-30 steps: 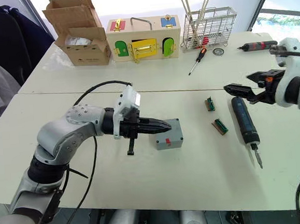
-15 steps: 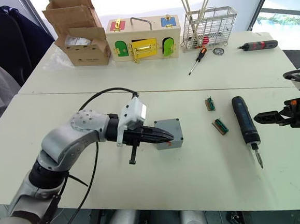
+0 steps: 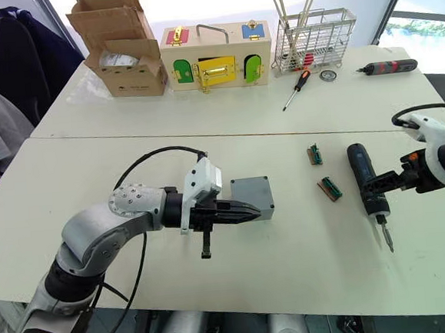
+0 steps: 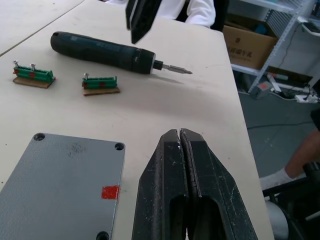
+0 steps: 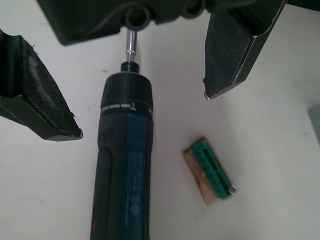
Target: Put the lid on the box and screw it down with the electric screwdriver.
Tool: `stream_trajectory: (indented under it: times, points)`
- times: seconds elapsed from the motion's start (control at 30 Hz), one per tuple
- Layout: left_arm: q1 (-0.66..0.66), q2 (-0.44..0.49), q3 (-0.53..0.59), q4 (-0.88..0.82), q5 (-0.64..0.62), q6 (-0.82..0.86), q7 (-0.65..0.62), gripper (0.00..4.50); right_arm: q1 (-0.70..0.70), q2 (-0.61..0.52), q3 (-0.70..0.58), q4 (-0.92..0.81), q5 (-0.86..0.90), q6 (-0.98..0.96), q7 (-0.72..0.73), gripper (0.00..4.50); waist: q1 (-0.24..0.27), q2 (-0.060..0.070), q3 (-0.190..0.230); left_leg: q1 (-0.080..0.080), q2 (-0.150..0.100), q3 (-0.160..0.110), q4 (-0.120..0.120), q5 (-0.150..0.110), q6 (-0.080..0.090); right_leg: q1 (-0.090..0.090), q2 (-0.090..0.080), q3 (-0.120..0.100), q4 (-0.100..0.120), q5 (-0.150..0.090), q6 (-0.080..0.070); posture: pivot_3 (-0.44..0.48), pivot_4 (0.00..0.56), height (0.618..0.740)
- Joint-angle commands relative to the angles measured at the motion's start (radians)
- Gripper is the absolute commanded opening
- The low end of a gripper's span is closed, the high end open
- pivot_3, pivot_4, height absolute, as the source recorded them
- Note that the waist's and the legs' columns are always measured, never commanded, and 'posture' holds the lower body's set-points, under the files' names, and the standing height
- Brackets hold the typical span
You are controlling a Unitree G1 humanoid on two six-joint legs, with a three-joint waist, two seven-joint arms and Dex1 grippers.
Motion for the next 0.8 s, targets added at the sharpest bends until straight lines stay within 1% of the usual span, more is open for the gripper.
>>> stream_trajectory:
  times: [0.03, 0.2, 0.33, 0.4, 0.57, 0.67, 0.8]
  points:
    - [0.01, -0.002, 0.027, -0.059, -0.031, 0.021, 0.028, 0.0, -0.009, 0.008, 0.021, 0.009, -0.038, 0.013, 0.004, 4.49, 0.0, 0.0, 0.0, 0.0, 0.0, 0.0, 0.0, 0.0, 0.0, 0.0, 0.0, 0.0, 0.0, 0.0, 0.0, 0.0, 0.15, 0.739]
    - [0.03, -0.003, 0.03, -0.077, -0.036, 0.034, 0.066, 0.0, -0.064, 0.108, 0.092, 0.094, -0.108, 0.012, -0.011, 4.49, -0.004, 0.0, 0.0, 0.0, 0.0, 0.0, 0.0, 0.0, 0.0, 0.0, 0.0, 0.0, 0.001, 0.0, 0.0, 0.0, 0.15, 0.739]
    - [0.05, -0.013, 0.035, -0.103, -0.043, 0.058, 0.113, 0.0, -0.14, 0.184, 0.196, 0.223, -0.19, -0.05, 0.021, 4.49, -0.002, 0.0, 0.0, 0.0, 0.0, 0.0, 0.0, 0.001, -0.002, -0.001, 0.0, 0.0, 0.001, 0.0, 0.0, 0.0, 0.15, 0.739]
    - [0.056, -0.016, 0.037, -0.116, -0.049, 0.069, 0.13, 0.0, -0.169, 0.207, 0.239, 0.277, -0.23, -0.087, 0.044, 4.49, 0.0, 0.0, 0.0, 0.0, 0.0, 0.0, 0.0, 0.004, -0.006, 0.0, 0.0, 0.0, 0.001, 0.0, 0.0, 0.0, 0.15, 0.739]
    - [0.066, -0.017, 0.046, -0.142, -0.071, 0.093, 0.165, 0.0, -0.209, 0.241, 0.329, 0.363, -0.319, -0.152, 0.121, 4.49, -0.002, -0.002, 0.0, 0.0, 0.0, 0.0, 0.001, 0.004, -0.006, 0.001, 0.0, 0.0, 0.0, 0.0, 0.0, 0.0, 0.15, 0.739]
    - [0.073, -0.011, 0.058, -0.154, -0.084, 0.104, 0.182, 0.0, -0.196, 0.226, 0.37, 0.368, -0.363, -0.191, 0.175, 3.78, -0.001, -0.002, 0.0, 0.001, 0.0, 0.0, 0.001, 0.004, -0.006, 0.002, 0.0, 0.0, 0.0, 0.0, 0.0, 0.0, 0.15, 0.739]
    - [0.073, -0.013, 0.059, -0.152, -0.089, 0.106, 0.19, 0.0, -0.194, 0.218, 0.364, 0.372, -0.397, -0.198, 0.221, 2.53, 0.0, -0.002, 0.0, 0.001, -0.001, 0.0, 0.001, 0.004, -0.007, 0.002, 0.0, -0.001, 0.0, 0.0, 0.0, 0.0, 0.15, 0.739]
